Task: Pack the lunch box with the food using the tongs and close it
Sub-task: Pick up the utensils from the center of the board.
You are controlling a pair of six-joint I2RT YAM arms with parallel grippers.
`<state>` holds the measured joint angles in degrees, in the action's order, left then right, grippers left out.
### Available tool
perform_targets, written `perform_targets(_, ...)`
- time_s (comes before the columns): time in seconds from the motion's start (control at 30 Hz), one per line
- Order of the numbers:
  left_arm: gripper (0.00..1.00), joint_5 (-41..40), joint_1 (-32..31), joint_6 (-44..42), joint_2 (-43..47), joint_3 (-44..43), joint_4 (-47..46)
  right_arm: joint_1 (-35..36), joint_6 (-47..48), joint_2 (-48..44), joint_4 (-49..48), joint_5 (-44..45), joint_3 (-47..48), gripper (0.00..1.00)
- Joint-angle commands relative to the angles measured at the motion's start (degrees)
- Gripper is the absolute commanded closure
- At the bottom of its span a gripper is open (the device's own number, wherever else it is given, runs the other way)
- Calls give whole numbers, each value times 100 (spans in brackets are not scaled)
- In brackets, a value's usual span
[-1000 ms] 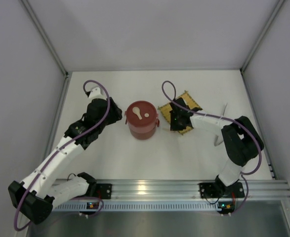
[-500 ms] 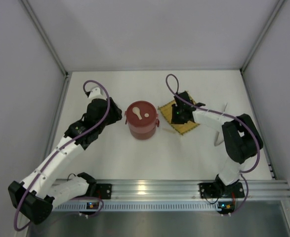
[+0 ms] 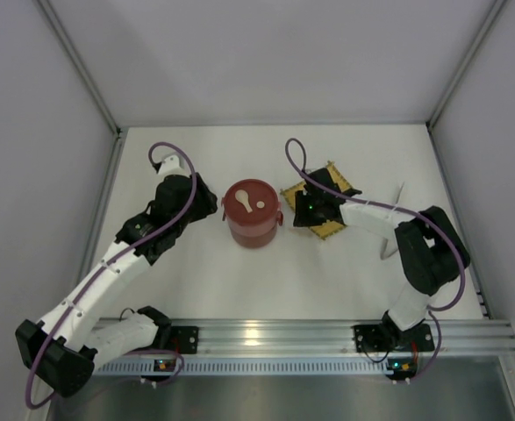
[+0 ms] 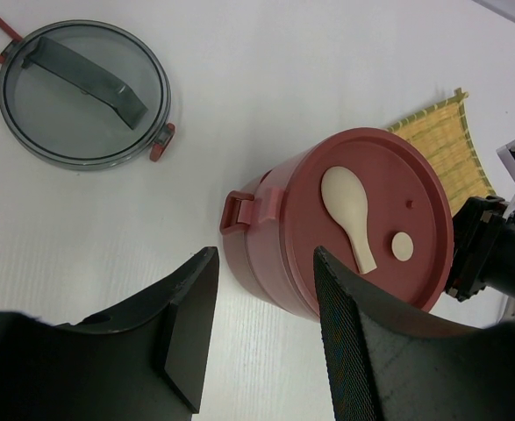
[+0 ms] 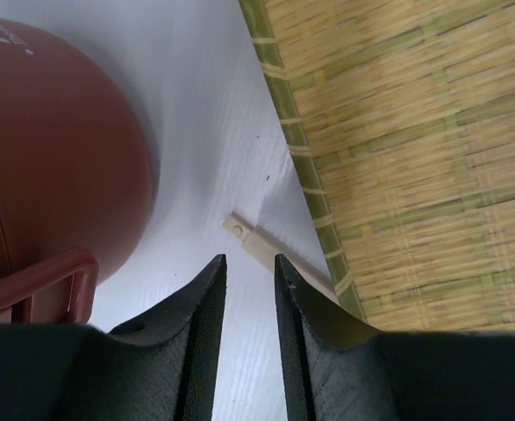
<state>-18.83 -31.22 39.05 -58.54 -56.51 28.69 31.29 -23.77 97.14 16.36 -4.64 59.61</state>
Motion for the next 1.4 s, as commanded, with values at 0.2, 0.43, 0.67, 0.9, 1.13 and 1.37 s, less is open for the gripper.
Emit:
perform_targets(0.2, 47, 2, -15, 15, 18, -132, -118, 229, 171, 191, -634, -37, -64, 72)
perform_targets(0.43, 47, -15, -15, 6, 27, -115, -109, 290, 250, 393, -696, 341, -108, 69)
perform_targets(0.67, 47, 11, -15, -2, 18, -88, -144, 308, 118, 376, -713, 438, -292, 67)
perform_targets(0.9, 47, 28, -15, -2, 19, -71, -162, 351, -49, 33, -792, 491, -793, 67)
perform_targets(1.13, 47, 116, -15, 50, -17, -44, -223, 589, -225, -354, -819, 491, -1189, 67)
perform_targets(1.37, 48, 99, -15, 42, 27, -70, -179, 791, -260, -354, -696, 429, -1251, 68)
